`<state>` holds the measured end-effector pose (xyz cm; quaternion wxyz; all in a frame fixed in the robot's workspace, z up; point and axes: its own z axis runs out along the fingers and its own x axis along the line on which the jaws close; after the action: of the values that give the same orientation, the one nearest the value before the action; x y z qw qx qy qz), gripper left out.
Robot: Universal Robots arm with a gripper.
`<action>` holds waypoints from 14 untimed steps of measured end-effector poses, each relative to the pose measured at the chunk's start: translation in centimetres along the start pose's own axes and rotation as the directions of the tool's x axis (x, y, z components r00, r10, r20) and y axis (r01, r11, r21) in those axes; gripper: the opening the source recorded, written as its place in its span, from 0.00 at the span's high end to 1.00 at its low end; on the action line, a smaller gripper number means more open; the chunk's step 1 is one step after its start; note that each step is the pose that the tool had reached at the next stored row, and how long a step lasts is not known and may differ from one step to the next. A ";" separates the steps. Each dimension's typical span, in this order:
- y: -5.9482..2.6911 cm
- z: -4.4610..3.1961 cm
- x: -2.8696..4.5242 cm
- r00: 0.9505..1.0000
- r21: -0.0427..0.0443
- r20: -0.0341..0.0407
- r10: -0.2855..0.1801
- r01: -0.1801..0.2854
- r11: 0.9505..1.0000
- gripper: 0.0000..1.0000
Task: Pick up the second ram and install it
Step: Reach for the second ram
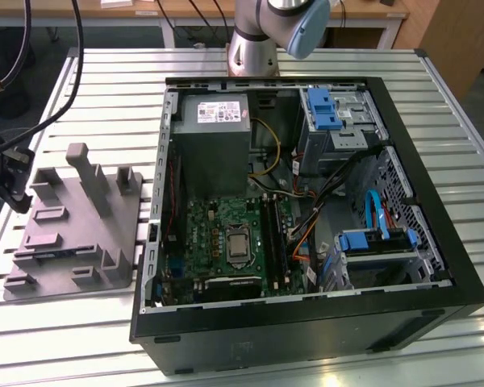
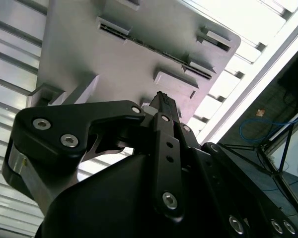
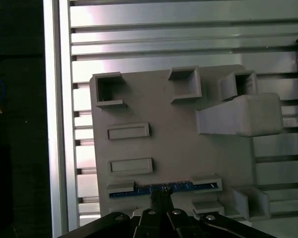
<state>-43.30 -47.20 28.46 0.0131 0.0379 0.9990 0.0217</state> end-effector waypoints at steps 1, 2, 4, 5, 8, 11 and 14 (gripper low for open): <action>-0.03 0.06 0.00 1.000 0.000 0.000 0.000 0.000 1.000 0.90; -0.05 0.12 0.00 1.000 0.000 0.000 0.000 0.000 1.000 0.90; -0.10 0.24 0.00 1.000 0.000 0.000 0.000 0.000 1.000 0.90; -0.12 0.30 0.00 1.000 0.000 0.000 0.000 0.000 1.000 0.90; -0.19 0.49 0.00 1.000 0.000 0.000 0.000 0.000 1.000 0.90; -0.25 0.67 0.00 1.000 0.000 0.000 0.000 0.000 1.000 0.90; -0.30 0.93 0.00 1.000 0.000 0.000 0.000 0.000 1.000 0.90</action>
<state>-43.30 -47.46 27.52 0.0130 0.0379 0.9990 0.0217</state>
